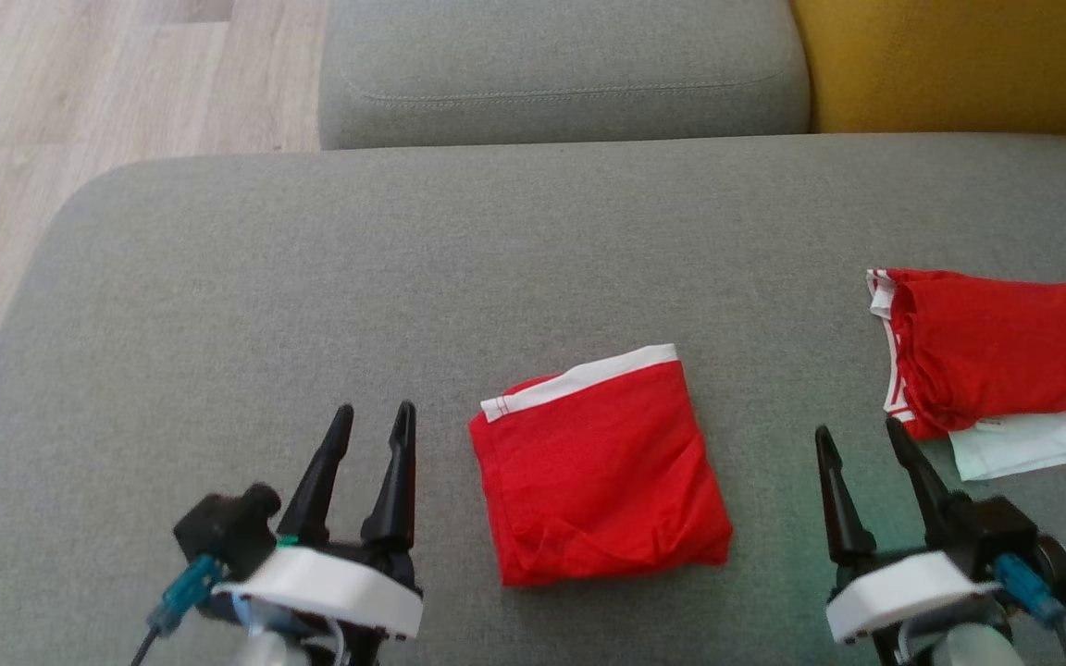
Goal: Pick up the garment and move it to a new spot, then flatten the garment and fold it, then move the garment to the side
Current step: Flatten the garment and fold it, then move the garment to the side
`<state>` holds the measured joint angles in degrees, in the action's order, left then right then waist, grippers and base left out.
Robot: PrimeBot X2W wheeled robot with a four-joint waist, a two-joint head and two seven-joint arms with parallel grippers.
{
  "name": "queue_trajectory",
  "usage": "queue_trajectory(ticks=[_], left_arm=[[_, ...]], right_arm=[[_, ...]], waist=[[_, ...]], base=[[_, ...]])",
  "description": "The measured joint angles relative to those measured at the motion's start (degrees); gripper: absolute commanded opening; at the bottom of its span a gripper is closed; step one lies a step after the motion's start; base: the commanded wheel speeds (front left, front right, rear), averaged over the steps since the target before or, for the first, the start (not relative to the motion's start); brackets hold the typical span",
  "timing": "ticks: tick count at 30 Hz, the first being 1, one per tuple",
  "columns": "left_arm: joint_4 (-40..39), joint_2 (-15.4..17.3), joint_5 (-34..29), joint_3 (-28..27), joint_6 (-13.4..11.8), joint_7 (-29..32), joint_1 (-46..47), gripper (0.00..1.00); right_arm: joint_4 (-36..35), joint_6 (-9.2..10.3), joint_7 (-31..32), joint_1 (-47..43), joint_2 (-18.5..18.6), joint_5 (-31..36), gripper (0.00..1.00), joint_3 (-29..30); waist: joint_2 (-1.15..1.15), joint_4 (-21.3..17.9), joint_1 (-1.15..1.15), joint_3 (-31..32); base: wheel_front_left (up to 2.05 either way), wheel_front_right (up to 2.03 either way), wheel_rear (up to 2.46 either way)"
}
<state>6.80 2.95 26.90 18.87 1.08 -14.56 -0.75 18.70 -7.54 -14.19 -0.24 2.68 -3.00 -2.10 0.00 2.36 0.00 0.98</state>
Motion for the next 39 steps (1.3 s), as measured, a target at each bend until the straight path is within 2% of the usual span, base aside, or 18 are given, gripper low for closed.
queue_trajectory(ticks=[13, 26, 30, 39], left_arm=[[-0.65, 0.02, -0.52, -0.98, 0.00, 0.00, -1.71, 1.00], [-0.66, 0.03, -0.51, -0.70, 0.00, 0.00, -1.70, 1.00], [-0.64, 0.03, -0.51, -0.58, 0.02, 0.00, -1.68, 1.00], [-0.56, 0.03, -0.41, 0.67, 0.52, 0.00, -0.92, 1.00]], right_arm=[[-0.88, 0.01, 0.59, -1.56, -0.01, -0.71, 1.00, -0.53], [-1.12, 0.00, 1.20, -1.54, -0.02, -1.02, 1.00, -1.20], [-0.86, 0.00, 2.47, -1.36, -0.02, -1.85, 1.00, -3.23], [7.37, 0.00, 8.47, 4.67, 0.01, -6.64, 1.00, -7.55]], waist=[[0.00, 0.36, 0.00, 0.26], [0.00, 2.64, 0.00, -0.18], [0.00, 3.50, 0.00, -0.68], [0.00, 5.61, 0.00, -3.54]], base=[[0.00, 0.00, 0.00], [0.00, 0.00, 0.00], [0.00, 0.00, 0.00], [0.00, 0.00, 0.00]])
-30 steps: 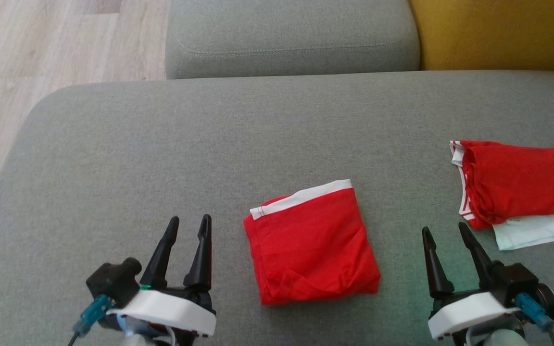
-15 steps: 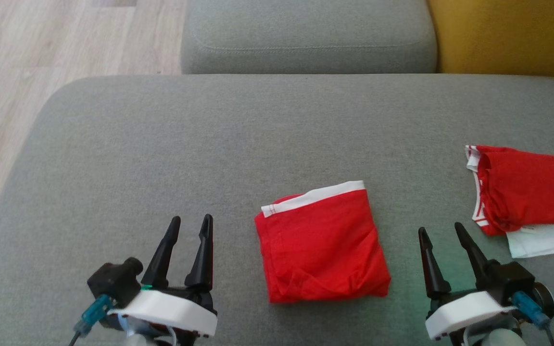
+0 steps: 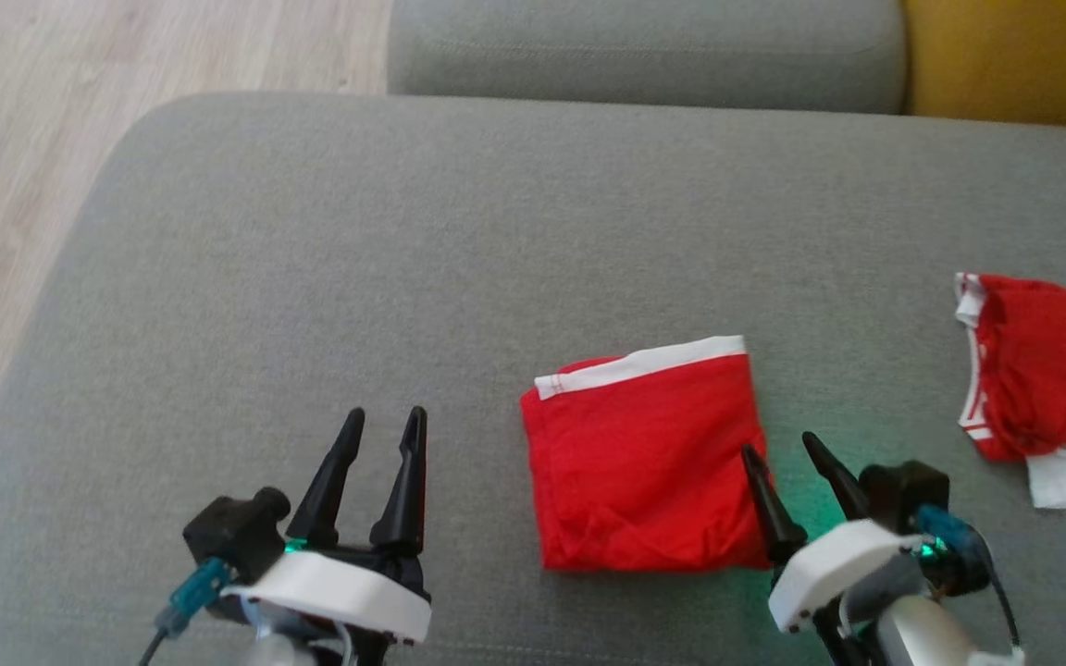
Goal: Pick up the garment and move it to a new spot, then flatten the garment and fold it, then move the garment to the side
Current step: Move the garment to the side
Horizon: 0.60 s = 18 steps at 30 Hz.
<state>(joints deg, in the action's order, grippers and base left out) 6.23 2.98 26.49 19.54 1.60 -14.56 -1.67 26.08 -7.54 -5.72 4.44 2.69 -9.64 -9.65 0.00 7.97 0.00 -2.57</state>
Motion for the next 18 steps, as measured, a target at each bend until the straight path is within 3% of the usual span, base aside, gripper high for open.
queue_trajectory(ticks=[10, 11, 12, 13, 18], left_arm=[[0.51, -0.01, 0.55, 0.08, 0.44, 0.00, 2.22, 1.00], [0.56, -0.01, 0.55, 0.05, 0.45, 0.00, 2.22, 1.00], [0.56, -0.01, 0.55, 0.04, 0.47, 0.00, 2.22, 1.00], [0.57, -0.01, 0.55, 0.02, 0.51, 0.00, 2.22, 1.00], [0.55, -0.01, 0.55, -0.25, 0.48, 0.00, 2.27, 1.00]], right_arm=[[13.00, 0.00, 2.04, 7.61, 0.08, -3.30, 1.00, -2.27], [13.68, 0.00, 2.04, 8.27, 0.12, -3.78, 0.77, -3.00], [14.25, 0.00, 2.05, 8.90, 0.14, -4.19, 0.20, -3.67], [14.91, 0.01, 2.03, 9.60, 0.16, -4.43, 0.00, -4.41], [17.53, 0.00, 0.10, 11.80, 0.13, -2.13, 0.00, -5.57]], waist=[[0.00, 2.79, 0.00, -2.87], [0.00, 2.96, 0.00, -3.04], [0.00, 3.09, 0.00, -3.20], [0.00, 3.18, 0.00, -3.35], [0.00, 2.72, 0.00, -3.81]], base=[[0.00, 0.00, 0.00], [0.00, 0.00, 0.00], [0.00, 0.00, 0.00], [0.00, 0.00, 0.00], [0.00, 0.00, 0.00]])
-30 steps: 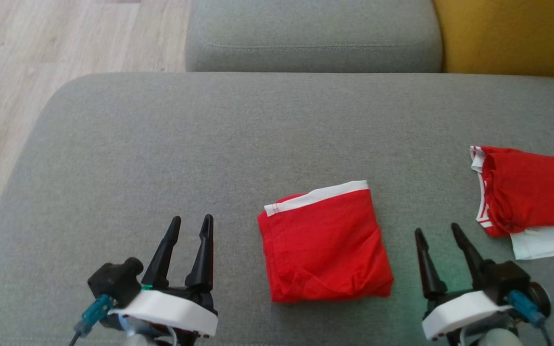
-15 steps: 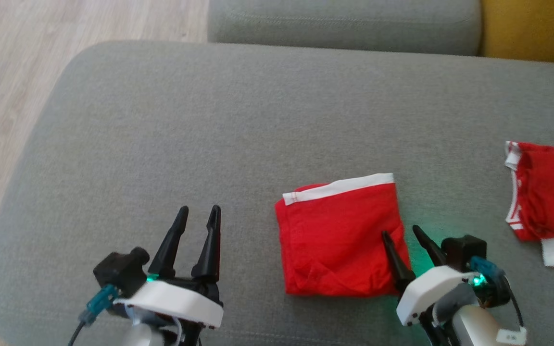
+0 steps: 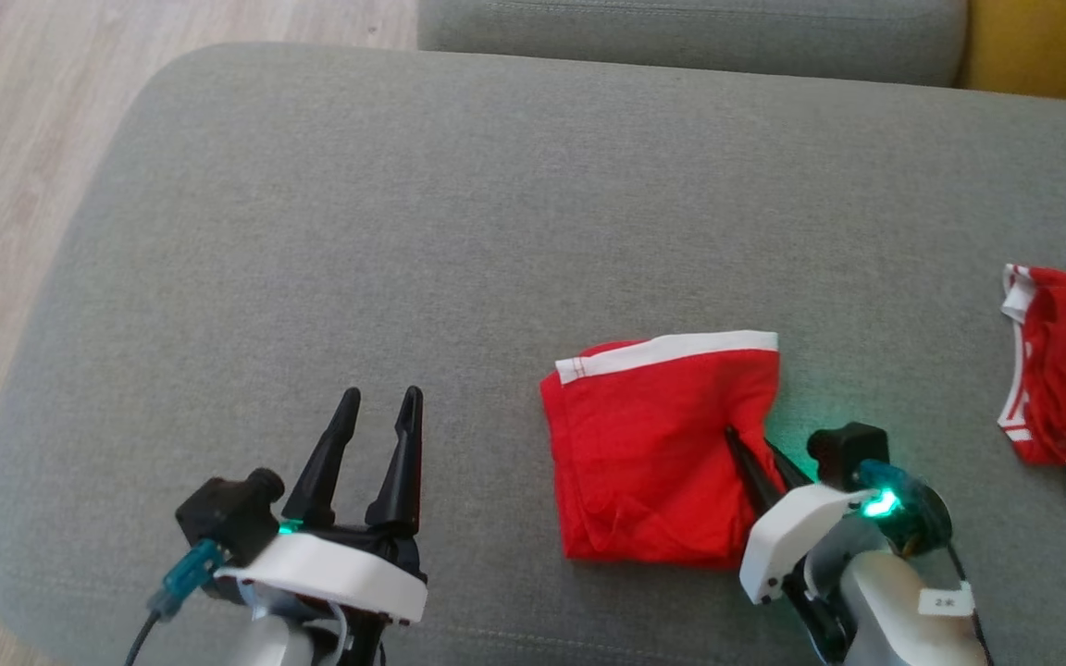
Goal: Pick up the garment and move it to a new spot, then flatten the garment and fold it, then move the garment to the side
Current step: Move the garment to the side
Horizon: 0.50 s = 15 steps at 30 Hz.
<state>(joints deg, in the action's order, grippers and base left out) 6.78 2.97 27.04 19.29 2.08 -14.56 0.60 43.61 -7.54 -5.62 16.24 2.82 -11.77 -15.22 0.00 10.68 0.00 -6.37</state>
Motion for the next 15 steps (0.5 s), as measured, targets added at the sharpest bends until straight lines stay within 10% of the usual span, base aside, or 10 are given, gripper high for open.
queue_trajectory(ticks=[15], left_arm=[[-1.16, -0.01, -0.04, -1.37, 0.07, -0.09, 1.12, 1.00]], right_arm=[[-5.71, 0.00, -2.10, 7.26, 9.06, 13.62, 0.00, 1.09]], waist=[[0.00, -7.27, 0.00, -0.93]], base=[[0.00, 0.00, 0.00]])
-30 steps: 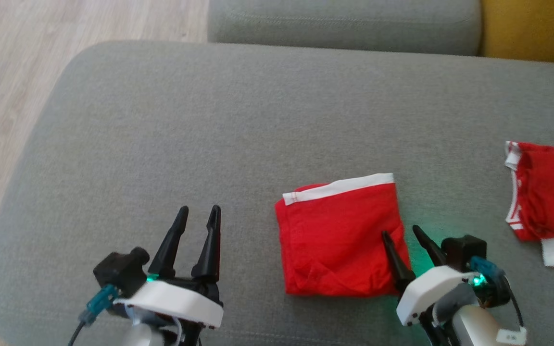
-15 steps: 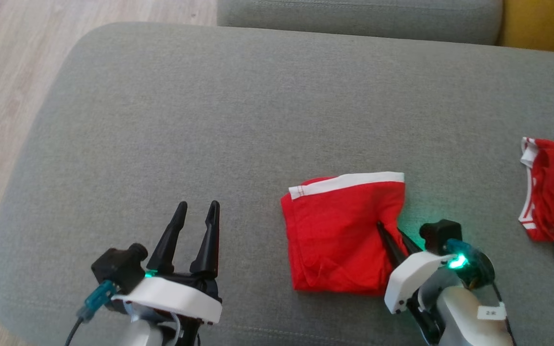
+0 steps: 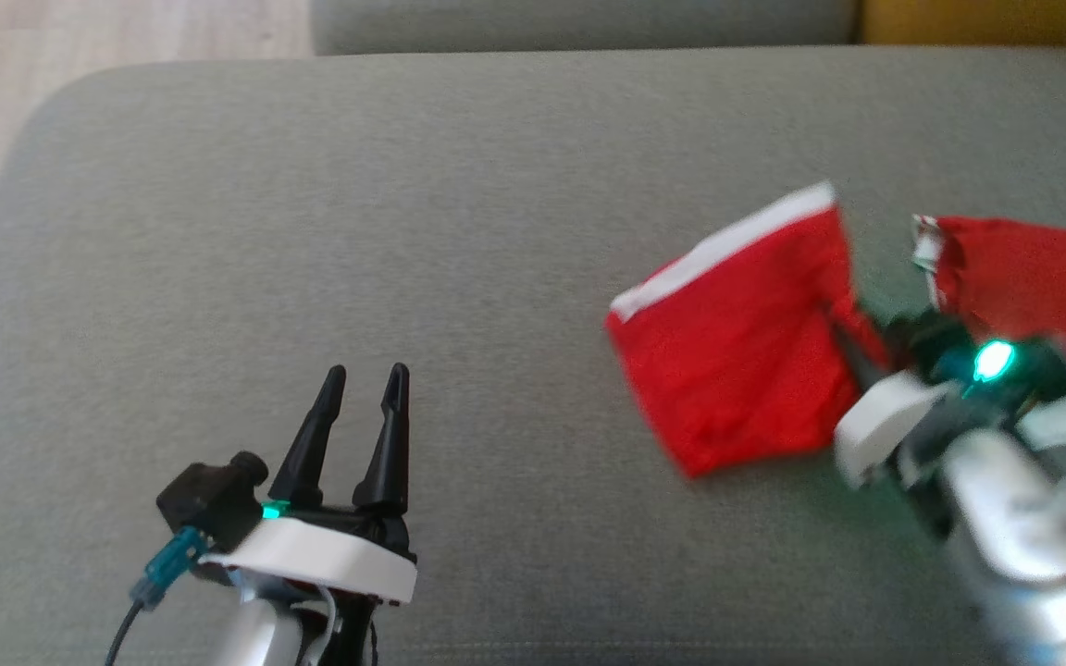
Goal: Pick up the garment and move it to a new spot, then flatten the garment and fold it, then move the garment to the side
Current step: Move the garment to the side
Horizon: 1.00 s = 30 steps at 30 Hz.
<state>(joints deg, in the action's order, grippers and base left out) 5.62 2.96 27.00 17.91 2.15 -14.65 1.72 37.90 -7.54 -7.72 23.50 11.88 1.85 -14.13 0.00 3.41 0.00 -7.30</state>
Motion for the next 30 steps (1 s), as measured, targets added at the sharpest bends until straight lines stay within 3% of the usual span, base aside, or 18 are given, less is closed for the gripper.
queue_trajectory(ticks=[10, 12, 24, 30], left_arm=[[-0.51, -0.05, -1.42, -0.23, 1.46, -0.01, 3.85, 1.00], [-0.51, -0.08, -1.66, -0.37, 1.88, -0.01, 4.46, 1.00], [-0.40, -0.13, -2.33, -1.99, 2.98, -0.01, 5.98, 1.00], [0.01, -0.13, -2.72, -2.09, 3.48, -0.01, 5.99, 1.00]], right_arm=[[-6.99, 0.00, 10.63, 8.97, 17.07, -6.05, 0.00, -0.86], [-6.91, 0.00, 12.26, 9.38, 18.81, -6.90, 0.00, 0.31], [-5.54, 0.00, 19.93, 9.99, 19.48, -6.97, 0.00, 9.28], [-6.99, 0.00, 23.27, 9.72, 18.56, -4.86, 0.00, 11.01]], waist=[[0.00, -5.11, 0.00, -6.04], [0.00, -5.64, 0.00, -7.31], [0.00, -6.73, 0.00, -11.09], [0.00, -7.11, 0.00, -11.49]], base=[[0.00, 0.00, 0.00], [0.00, 0.00, 0.00], [0.00, 0.00, 0.00], [0.00, 0.00, 0.00]])
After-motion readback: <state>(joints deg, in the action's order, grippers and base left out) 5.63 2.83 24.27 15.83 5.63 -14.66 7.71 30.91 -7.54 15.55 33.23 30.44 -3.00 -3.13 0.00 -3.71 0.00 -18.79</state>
